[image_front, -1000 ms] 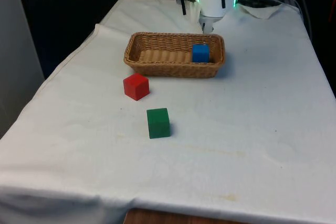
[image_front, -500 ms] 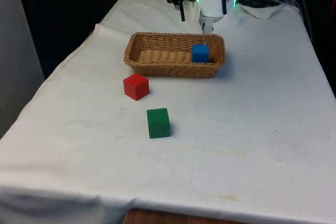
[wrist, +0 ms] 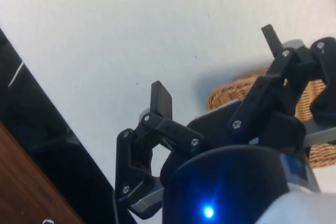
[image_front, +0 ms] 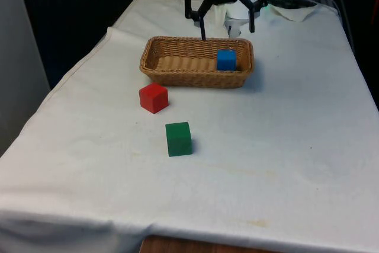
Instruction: Pick up exactly two blocks and place them into the basket.
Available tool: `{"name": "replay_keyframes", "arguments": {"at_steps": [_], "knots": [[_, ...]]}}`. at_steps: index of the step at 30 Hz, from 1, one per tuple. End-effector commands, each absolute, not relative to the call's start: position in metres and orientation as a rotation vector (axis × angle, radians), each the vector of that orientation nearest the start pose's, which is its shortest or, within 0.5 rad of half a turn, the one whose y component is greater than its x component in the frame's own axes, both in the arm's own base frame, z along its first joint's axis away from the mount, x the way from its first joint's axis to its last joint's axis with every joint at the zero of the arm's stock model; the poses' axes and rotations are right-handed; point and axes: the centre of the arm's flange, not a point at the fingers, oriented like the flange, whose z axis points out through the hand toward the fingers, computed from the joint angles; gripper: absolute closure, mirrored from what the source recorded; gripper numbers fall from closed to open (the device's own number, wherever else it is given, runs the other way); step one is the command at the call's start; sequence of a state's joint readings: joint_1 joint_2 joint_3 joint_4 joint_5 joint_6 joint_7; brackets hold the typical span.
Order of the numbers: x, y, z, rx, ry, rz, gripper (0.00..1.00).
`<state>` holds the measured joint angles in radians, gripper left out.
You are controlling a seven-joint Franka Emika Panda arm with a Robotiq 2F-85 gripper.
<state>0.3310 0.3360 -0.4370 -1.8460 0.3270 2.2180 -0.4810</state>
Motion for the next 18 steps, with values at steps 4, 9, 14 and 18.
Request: {"name": "replay_keyframes", "arguments": {"at_steps": [4,9,14,18], "knots": [[0.643,-0.038,0.361,-3.015,-0.348,-0.161,0.0],[0.658,-0.037,0.351,-3.026,-0.382,-0.167,0.0],[0.67,-0.041,0.337,-3.032,-0.407,-0.166,0.0],[0.676,-0.05,0.329,-3.029,-0.404,-0.168,0.0]]}}
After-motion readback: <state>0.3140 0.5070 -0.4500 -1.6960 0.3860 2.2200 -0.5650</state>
